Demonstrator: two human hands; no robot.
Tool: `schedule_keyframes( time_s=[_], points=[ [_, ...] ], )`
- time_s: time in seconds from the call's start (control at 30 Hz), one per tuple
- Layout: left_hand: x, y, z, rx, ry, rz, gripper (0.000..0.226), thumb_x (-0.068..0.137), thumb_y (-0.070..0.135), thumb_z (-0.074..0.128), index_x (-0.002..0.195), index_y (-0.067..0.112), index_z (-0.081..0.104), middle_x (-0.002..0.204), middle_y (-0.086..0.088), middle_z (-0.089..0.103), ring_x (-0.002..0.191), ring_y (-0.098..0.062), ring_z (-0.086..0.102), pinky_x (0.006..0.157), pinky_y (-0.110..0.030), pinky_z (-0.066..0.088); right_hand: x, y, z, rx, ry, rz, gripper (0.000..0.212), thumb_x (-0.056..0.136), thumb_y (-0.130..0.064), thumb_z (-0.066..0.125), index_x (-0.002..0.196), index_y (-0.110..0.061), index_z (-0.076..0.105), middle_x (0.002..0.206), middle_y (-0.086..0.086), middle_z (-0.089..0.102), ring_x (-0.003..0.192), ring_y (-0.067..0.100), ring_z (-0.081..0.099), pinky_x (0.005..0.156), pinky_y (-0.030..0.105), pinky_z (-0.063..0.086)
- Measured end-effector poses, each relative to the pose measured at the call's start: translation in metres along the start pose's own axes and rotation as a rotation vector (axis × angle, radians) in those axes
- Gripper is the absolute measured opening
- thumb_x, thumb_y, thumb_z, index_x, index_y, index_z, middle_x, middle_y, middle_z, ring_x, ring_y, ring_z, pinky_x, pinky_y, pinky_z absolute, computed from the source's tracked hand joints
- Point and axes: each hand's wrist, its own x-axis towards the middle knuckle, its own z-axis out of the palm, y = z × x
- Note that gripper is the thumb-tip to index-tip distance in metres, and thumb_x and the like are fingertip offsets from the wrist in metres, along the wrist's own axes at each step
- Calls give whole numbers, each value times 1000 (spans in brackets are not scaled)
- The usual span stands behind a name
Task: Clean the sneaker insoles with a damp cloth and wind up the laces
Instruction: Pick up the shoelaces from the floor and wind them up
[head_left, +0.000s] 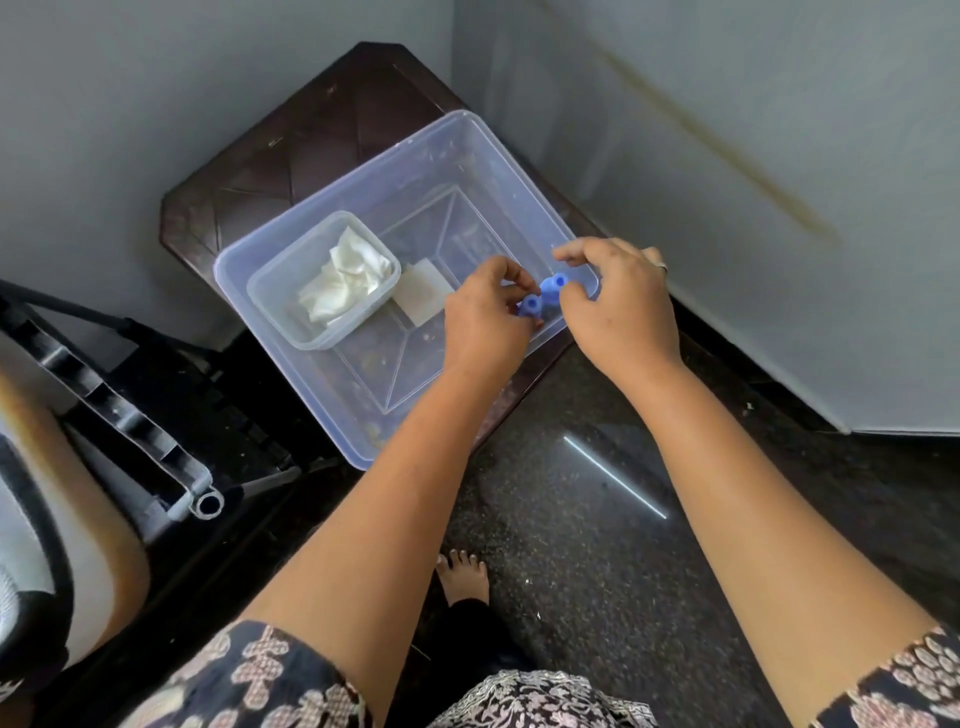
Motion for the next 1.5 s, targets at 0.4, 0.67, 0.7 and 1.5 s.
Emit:
schedule_keyframes(
  time_s=[0.4, 0.67, 0.7, 1.5],
  points=[
    [-20, 7, -26, -112, 200, -62, 42, 68, -16, 56, 83, 23, 52, 93, 7, 67, 70, 1, 57, 66, -16, 46, -41, -33, 23, 518, 379, 147, 40, 69, 1, 45, 104, -13, 60, 96, -5, 54, 82, 14, 50, 78, 32, 45],
    [-154, -34, -62, -455, 594, -54, 33, 80, -5, 63, 100, 17, 47, 100, -5, 70, 90, -17, 67, 74, -39, 50, -138, -83, 63, 676, 236, 63, 31, 78, 5, 54, 100, -17, 57, 88, -9, 55, 71, 5, 47, 62, 16, 38],
    [-170, -48, -67, -489, 620, -99, 34, 81, -3, 63, 100, 20, 47, 100, -7, 70, 91, -22, 66, 74, -45, 49, -151, -92, 68, 678, 202, 24, 29, 80, 4, 55, 99, -17, 57, 86, -9, 54, 69, 3, 47, 62, 16, 38],
    [-495, -367, -220, -641, 733, -1009, 24, 87, 13, 61, 108, 19, 50, 98, 0, 61, 88, -17, 57, 87, -43, 50, -465, -134, 325, -334, -1226, -311, 16, 84, -13, 52, 84, -28, 56, 83, 1, 59, 86, 28, 62, 76, 32, 47]
  ],
)
